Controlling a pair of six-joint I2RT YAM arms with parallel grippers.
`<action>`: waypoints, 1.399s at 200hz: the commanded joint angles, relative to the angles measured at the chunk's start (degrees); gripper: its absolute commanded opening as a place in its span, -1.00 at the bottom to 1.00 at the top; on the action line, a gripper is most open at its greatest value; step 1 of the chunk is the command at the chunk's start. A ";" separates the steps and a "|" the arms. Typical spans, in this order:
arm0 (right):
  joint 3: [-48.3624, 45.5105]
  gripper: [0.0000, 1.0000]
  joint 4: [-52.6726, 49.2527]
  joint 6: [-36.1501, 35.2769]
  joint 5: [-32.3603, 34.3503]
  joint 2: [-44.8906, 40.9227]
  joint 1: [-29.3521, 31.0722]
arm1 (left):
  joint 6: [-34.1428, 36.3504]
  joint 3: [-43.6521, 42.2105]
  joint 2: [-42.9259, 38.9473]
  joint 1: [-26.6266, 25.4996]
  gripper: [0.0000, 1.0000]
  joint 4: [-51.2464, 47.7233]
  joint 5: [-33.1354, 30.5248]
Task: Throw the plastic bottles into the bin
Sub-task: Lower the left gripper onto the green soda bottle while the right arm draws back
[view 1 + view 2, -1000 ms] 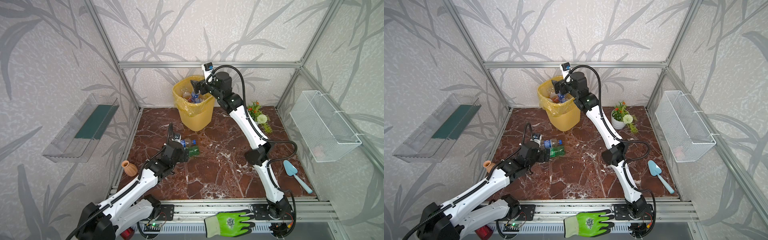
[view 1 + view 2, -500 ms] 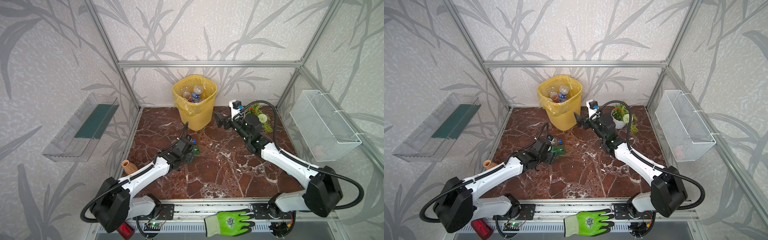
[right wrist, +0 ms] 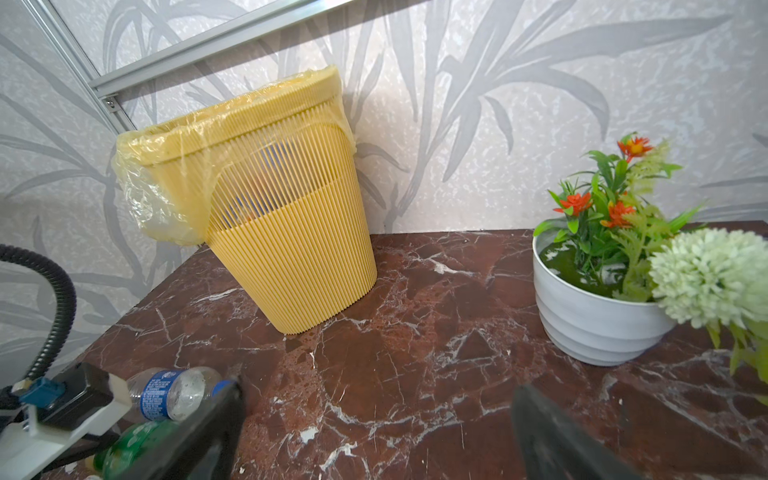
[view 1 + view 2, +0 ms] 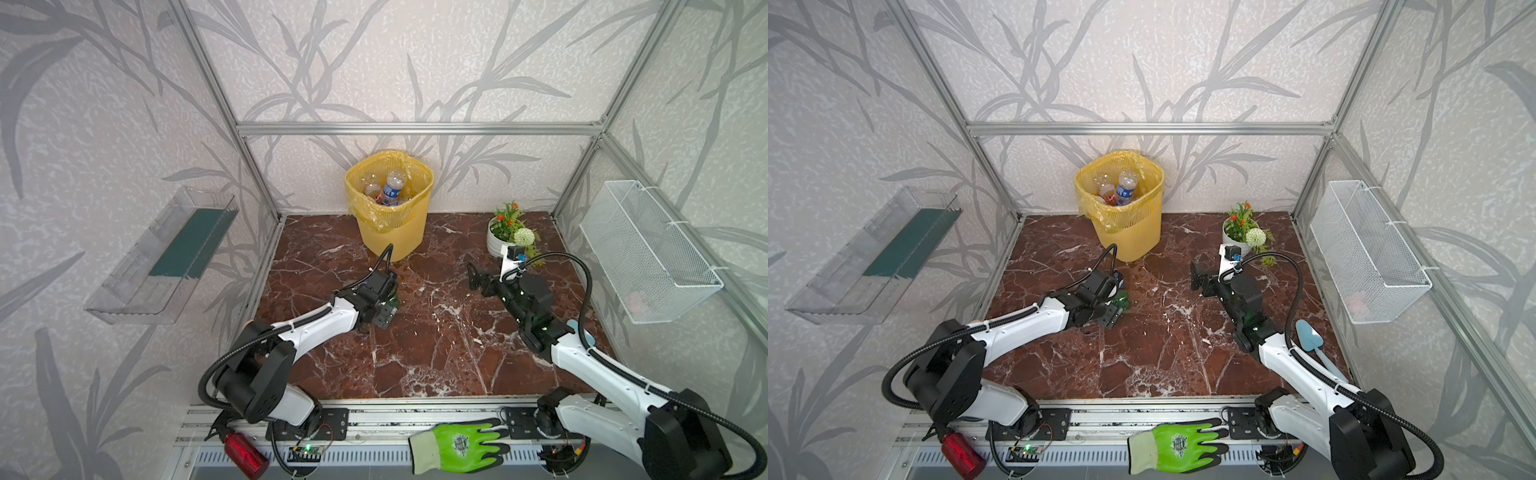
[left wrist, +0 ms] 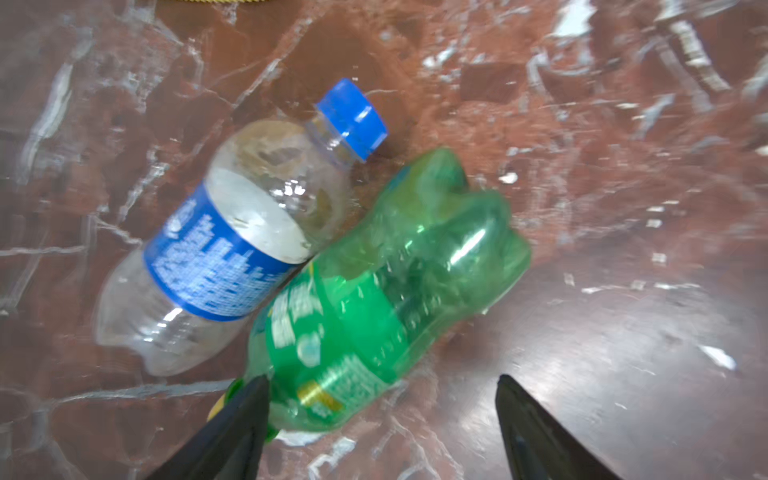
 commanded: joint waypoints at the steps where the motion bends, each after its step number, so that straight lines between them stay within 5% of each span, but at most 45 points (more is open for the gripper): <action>1: -1.72 1.00 -0.73 1.56 1.29 -1.59 -0.78 | 2.44 2.06 2.05 -0.13 0.66 -1.60 2.15; 141: -5.03 1.00 -1.06 3.12 0.68 -2.15 -3.37 | 3.05 10.22 5.52 -1.23 0.58 -3.25 11.40; 183: -5.20 1.00 -1.05 3.21 0.49 -2.18 -4.15 | 3.67 11.25 2.85 -1.21 0.62 -3.69 8.57; 280: -5.71 1.00 -0.21 4.45 -0.66 -1.87 -5.11 | 7.86 17.30 14.84 -1.26 0.57 -3.12 11.00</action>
